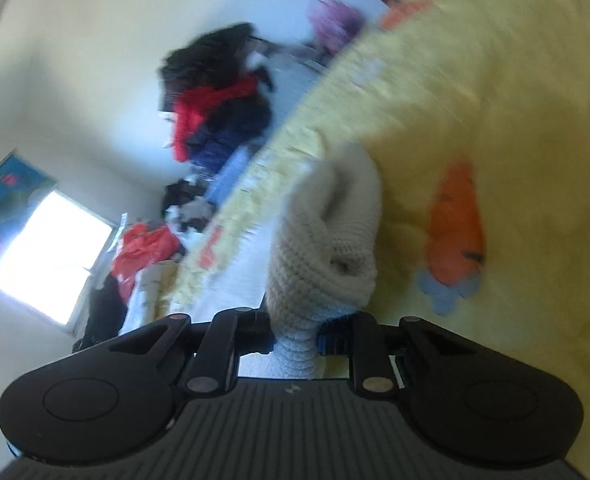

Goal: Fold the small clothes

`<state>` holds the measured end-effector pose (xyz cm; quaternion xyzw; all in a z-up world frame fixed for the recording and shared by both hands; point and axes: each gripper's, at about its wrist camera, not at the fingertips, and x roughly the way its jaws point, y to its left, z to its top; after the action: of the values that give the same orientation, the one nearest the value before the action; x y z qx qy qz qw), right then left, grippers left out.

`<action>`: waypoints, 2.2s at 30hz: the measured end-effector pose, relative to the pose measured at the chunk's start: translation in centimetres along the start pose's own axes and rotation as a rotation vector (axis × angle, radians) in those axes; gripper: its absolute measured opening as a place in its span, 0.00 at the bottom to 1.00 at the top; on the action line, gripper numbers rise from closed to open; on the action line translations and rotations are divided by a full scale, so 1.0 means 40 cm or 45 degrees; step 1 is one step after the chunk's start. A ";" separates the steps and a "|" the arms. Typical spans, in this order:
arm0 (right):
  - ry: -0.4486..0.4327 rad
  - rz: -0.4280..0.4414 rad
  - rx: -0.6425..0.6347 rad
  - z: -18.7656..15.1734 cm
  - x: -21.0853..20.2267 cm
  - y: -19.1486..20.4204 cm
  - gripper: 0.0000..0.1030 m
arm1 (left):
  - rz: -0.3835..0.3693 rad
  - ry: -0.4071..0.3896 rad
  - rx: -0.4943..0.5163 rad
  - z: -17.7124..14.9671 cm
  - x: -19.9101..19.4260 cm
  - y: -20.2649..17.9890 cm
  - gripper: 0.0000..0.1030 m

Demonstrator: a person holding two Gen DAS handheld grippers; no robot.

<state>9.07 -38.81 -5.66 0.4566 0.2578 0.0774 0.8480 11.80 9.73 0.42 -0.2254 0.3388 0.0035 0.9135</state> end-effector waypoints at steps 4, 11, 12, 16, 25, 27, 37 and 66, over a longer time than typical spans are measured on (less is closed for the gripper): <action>0.032 0.108 -0.092 0.000 -0.103 0.045 0.20 | -0.136 0.035 0.017 -0.015 -0.129 0.028 0.15; 0.198 -0.048 -0.158 -0.093 -0.309 -0.050 0.25 | -0.190 0.357 0.043 -0.176 -0.181 0.164 0.25; 0.235 -0.112 -0.165 -0.111 -0.314 -0.071 0.31 | -0.191 0.376 0.039 -0.188 -0.183 0.185 0.26; 0.223 -0.218 -0.091 -0.099 -0.348 -0.108 0.49 | -0.326 0.376 0.113 -0.136 -0.252 0.215 0.29; 0.074 -0.173 -0.523 0.116 -0.195 0.046 0.66 | -0.253 -0.064 0.382 0.068 -0.284 0.099 0.86; 0.153 -0.204 -0.574 0.146 -0.074 0.056 0.65 | -0.196 -0.045 0.492 0.064 -0.189 0.041 0.86; 0.439 -0.317 -0.799 0.086 0.152 0.056 0.14 | 0.046 0.239 0.607 0.018 0.111 -0.021 0.18; 0.161 -0.309 -0.795 -0.008 0.117 0.167 0.57 | 0.207 0.070 0.783 -0.105 0.168 -0.227 0.24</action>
<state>13.61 -33.05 -2.09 0.1353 0.3261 0.0792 0.9323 15.82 -1.12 -2.83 0.0893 0.3653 -0.0323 0.9260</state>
